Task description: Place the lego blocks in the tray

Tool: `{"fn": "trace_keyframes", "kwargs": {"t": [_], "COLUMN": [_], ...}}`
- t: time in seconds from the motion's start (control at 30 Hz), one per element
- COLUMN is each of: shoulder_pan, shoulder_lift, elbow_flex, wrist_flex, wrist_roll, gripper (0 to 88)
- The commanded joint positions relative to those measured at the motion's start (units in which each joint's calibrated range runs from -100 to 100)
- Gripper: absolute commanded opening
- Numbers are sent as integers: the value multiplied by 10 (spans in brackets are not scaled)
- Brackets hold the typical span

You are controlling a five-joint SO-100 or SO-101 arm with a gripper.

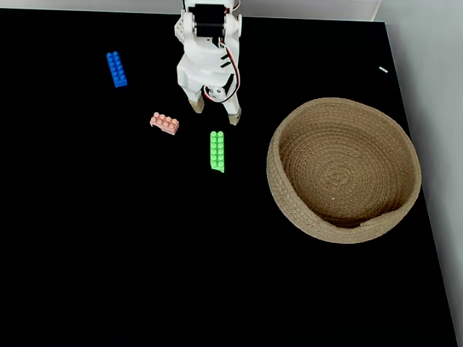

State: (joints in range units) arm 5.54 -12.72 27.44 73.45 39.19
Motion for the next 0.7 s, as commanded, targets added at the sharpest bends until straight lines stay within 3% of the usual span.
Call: {"fn": "trace_keyframes", "kwargs": {"t": [0.0,0.67], "shoulder_pan": [15,25], "shoulder_lift": [25,164], "elbow_flex": [-62,-167], "wrist_flex": [4,-1], "wrist_roll": [21,47], "gripper": [262,274]}}
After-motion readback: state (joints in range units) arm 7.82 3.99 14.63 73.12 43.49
